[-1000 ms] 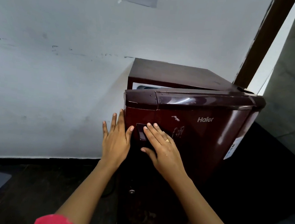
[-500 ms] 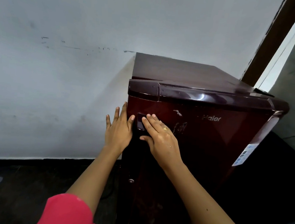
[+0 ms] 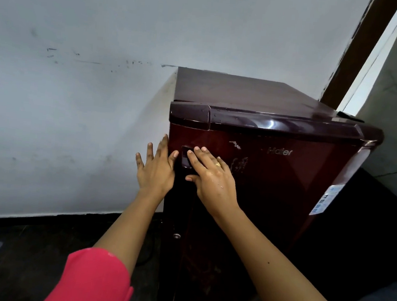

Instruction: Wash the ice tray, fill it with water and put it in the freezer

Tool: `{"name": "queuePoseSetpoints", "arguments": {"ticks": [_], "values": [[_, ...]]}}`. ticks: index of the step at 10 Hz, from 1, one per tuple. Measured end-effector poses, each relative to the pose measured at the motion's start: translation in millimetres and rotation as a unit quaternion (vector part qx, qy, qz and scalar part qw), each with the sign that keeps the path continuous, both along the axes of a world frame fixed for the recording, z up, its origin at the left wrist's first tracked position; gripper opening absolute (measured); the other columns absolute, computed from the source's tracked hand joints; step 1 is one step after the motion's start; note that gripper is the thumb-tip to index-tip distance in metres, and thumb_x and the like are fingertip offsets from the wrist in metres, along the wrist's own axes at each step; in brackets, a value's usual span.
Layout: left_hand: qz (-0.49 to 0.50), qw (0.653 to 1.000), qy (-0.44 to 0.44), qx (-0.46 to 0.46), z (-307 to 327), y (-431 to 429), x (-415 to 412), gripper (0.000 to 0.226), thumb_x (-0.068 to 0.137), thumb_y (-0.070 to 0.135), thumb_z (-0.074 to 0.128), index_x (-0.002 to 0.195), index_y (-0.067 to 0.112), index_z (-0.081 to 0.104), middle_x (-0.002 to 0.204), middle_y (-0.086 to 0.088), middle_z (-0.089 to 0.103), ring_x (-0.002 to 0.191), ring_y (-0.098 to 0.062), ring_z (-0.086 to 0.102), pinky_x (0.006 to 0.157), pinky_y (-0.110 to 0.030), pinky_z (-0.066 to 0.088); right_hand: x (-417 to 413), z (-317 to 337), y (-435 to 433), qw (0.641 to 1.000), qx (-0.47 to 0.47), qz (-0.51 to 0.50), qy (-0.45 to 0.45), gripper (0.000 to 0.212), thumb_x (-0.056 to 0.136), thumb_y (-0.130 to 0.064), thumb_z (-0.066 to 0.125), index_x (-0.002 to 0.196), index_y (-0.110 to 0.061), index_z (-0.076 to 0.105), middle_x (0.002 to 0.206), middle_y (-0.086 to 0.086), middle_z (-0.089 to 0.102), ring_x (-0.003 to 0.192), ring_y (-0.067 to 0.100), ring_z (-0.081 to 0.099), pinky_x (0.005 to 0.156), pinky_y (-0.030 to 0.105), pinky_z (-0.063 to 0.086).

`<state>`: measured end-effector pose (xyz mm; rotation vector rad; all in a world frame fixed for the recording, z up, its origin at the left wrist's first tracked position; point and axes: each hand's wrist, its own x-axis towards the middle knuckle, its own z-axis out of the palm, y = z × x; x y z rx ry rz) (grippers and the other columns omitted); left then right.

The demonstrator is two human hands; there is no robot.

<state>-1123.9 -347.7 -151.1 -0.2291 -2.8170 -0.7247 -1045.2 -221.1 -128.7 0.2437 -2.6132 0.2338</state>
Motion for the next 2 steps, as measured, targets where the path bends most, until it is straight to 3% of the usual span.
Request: {"name": "queuePoseSetpoints", "arguments": {"ticks": [1, 2], "values": [[-0.006, 0.999, 0.008, -0.036, -0.9, -4.4, 23.8, 0.059, 0.099, 0.045, 0.011, 0.15, 0.021, -0.007, 0.16, 0.004, 0.006, 0.147, -0.02, -0.005, 0.116, -0.049, -0.004, 8.2, 2.3, 1.5, 0.999, -0.008, -0.005, -0.041, 0.058, 0.097, -0.034, 0.043, 0.148, -0.028, 0.017, 0.157, -0.007, 0.016, 0.146, 0.015, 0.011, 0.117, 0.037, 0.014], [-0.008, 0.995, 0.073, -0.063, -14.6, -4.7, 55.9, 0.061, 0.097, 0.051, 0.007, 0.15, 0.022, -0.005, 0.16, 0.004, 0.004, 0.146, -0.018, -0.007, 0.113, -0.046, -0.016, 30.8, -14.0, 9.9, 0.998, -0.043, -0.02, -0.051, 0.059, 0.098, -0.04, 0.037, 0.149, -0.03, 0.009, 0.158, -0.008, 0.012, 0.146, 0.013, 0.006, 0.117, 0.035, 0.008]]}}
